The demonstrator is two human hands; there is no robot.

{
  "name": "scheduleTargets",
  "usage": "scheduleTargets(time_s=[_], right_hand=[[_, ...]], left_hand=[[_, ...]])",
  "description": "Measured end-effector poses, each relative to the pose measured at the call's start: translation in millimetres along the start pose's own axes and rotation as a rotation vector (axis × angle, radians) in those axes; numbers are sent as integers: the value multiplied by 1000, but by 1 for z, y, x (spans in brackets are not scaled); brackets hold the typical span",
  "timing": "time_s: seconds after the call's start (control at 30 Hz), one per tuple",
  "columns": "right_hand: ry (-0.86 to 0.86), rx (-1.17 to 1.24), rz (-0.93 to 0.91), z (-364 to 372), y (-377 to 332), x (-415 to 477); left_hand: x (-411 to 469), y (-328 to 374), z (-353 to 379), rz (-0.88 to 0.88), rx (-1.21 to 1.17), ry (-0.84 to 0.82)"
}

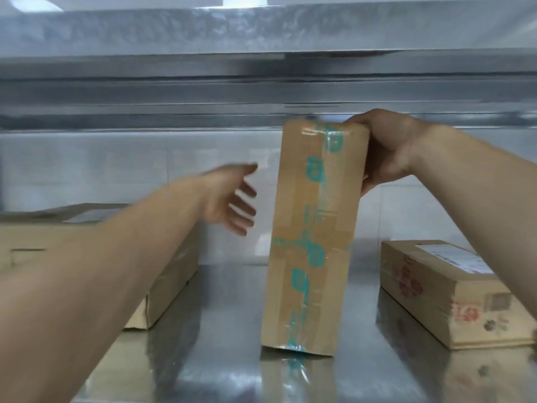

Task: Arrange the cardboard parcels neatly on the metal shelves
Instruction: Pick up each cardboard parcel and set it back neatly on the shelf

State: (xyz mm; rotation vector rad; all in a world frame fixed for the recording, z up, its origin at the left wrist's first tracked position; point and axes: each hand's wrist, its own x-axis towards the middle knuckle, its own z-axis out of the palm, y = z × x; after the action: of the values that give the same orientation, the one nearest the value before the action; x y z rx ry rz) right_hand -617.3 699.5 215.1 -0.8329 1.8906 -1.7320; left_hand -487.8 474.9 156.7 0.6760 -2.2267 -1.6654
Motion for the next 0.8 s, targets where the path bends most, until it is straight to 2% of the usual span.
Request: scheduleTargets(time_s=[0.13, 0.27, 0.4, 0.57, 0.8], right_hand=[[65, 126, -21, -17, 10, -13], [117, 237, -49, -37, 27, -25], [123, 354, -74, -48, 49, -28], [169, 482, -131, -59, 83, -32], [332, 571, -7, -53, 118, -32]], left_hand=[[17, -77, 15, -172, 103, 11], [21, -120, 30, -253, 14, -45], [18, -128, 50, -241, -139, -97], [19, -125, 48, -199, -239, -33], [13, -116, 28, -193, -170, 31]])
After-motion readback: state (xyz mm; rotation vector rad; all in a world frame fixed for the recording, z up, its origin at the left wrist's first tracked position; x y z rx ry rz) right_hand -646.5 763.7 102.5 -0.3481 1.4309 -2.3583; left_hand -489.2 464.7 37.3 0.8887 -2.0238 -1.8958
